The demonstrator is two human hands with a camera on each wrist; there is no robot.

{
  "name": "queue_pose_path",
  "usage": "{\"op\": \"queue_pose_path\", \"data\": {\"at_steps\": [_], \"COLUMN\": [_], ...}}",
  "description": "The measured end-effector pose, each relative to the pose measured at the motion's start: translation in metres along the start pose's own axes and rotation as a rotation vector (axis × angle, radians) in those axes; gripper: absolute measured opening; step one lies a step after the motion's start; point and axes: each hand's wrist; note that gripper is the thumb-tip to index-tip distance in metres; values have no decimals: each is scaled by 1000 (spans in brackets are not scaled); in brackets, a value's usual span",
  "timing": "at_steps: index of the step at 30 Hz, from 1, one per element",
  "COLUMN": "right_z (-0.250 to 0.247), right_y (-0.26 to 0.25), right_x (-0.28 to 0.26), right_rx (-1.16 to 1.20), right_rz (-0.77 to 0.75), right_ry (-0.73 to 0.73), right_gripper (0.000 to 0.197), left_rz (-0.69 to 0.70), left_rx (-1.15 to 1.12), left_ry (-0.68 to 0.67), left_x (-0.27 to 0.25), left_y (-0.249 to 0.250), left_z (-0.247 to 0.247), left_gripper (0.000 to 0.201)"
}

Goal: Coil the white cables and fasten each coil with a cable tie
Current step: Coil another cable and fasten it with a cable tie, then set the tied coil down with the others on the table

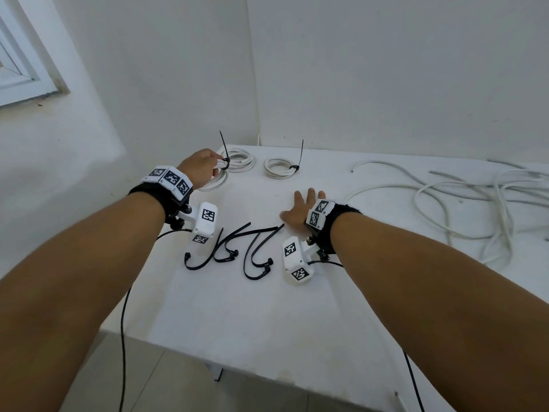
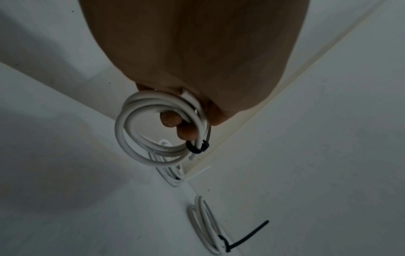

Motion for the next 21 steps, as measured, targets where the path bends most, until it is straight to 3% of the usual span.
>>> {"op": "queue_pose_path", "data": {"at_steps": [8,13,18,21], "right_z": [12,14,15,14], "right_y": [-1,-1,1,0], "right_x": [13,16,15,14], "right_rx": [30,34,25,21], "right_rz": [-12,-5,-22,-25], "right_ry": [26,29,35,33], "right_gripper": [77,78,77,77], "left_rz": [62,113,164,168], "left_rx": [138,276,402,399], "left_ry": [37,-18,-42,-40], "left_x": [32,41,34,29], "left_y": [-12,-16,-32,-40], "left_z": [26,30,35,37], "left_gripper": [37,36,16,21]}}
Point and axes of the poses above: each hand's wrist, its own x-axis towards the middle knuckle, its own z-axis out of the palm, y = z × x, and after that the axes turned 9 degrees about y, right-handed
